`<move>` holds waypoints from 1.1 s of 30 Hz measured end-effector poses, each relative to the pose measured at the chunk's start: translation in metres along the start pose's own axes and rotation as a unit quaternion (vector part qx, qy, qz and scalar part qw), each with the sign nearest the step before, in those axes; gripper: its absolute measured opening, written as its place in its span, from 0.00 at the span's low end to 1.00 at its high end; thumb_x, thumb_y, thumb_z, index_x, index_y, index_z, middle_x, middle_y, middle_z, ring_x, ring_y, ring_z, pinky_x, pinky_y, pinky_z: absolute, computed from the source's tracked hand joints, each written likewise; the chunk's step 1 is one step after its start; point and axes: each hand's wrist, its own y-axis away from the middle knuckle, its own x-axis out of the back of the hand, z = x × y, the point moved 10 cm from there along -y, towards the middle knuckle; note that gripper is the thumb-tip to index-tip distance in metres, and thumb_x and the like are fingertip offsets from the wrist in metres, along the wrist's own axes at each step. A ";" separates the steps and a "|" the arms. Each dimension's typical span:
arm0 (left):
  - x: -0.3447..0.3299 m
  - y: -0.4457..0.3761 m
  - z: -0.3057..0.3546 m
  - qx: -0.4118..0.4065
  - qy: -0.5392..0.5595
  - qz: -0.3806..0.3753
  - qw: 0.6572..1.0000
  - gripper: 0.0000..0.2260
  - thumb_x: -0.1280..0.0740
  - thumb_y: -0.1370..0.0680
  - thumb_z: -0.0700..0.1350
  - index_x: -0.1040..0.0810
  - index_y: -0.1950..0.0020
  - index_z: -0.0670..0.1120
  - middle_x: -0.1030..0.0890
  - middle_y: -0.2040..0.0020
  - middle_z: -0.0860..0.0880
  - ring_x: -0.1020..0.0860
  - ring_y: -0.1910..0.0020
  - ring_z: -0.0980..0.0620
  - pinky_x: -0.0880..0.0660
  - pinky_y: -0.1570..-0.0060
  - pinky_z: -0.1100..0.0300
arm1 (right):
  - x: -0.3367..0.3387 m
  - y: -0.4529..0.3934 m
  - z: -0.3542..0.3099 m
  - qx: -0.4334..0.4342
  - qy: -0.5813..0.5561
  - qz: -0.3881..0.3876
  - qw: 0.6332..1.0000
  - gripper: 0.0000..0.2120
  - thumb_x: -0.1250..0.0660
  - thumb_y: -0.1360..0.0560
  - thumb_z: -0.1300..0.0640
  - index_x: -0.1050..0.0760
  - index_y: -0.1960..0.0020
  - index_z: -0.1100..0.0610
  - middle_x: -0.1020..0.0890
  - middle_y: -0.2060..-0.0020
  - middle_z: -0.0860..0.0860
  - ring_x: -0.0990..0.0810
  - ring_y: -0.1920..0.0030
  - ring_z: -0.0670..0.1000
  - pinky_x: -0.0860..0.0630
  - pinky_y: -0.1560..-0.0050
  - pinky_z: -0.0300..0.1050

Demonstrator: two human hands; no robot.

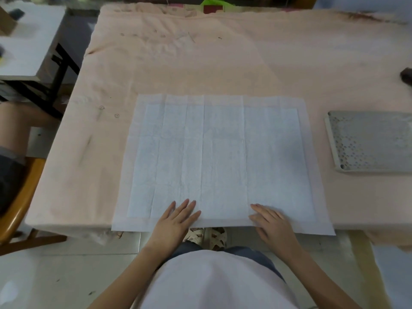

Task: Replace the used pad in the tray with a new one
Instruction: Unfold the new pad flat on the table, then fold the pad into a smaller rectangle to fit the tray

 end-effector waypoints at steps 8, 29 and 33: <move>0.082 -0.040 -0.034 0.069 -0.022 0.155 0.985 0.13 0.41 0.27 0.47 0.18 0.60 0.44 0.20 0.62 0.47 0.20 0.62 0.44 0.35 0.39 0.50 | 0.072 -0.052 -0.003 -0.078 0.069 0.138 0.985 0.13 0.42 0.30 0.59 0.19 0.61 0.58 0.18 0.64 0.51 0.20 0.65 0.53 0.27 0.61 0.45; 0.050 -0.153 -0.088 0.130 -0.023 0.110 0.985 0.19 0.41 0.22 0.44 0.28 0.33 0.37 0.27 0.32 0.39 0.31 0.31 0.40 0.39 0.29 0.45 | 0.025 -0.162 0.065 -0.192 0.103 0.017 0.976 0.18 0.35 0.30 0.62 0.25 0.41 0.66 0.23 0.42 0.64 0.25 0.39 0.63 0.30 0.38 0.56; 0.027 -0.145 -0.044 0.101 0.027 0.102 0.989 0.23 0.48 0.18 0.48 0.37 0.25 0.41 0.37 0.25 0.43 0.40 0.25 0.45 0.44 0.27 0.46 | -0.009 -0.160 0.016 -0.121 0.072 -0.022 0.990 0.27 0.51 0.23 0.53 0.36 0.28 0.65 0.35 0.28 0.60 0.39 0.26 0.58 0.46 0.26 0.54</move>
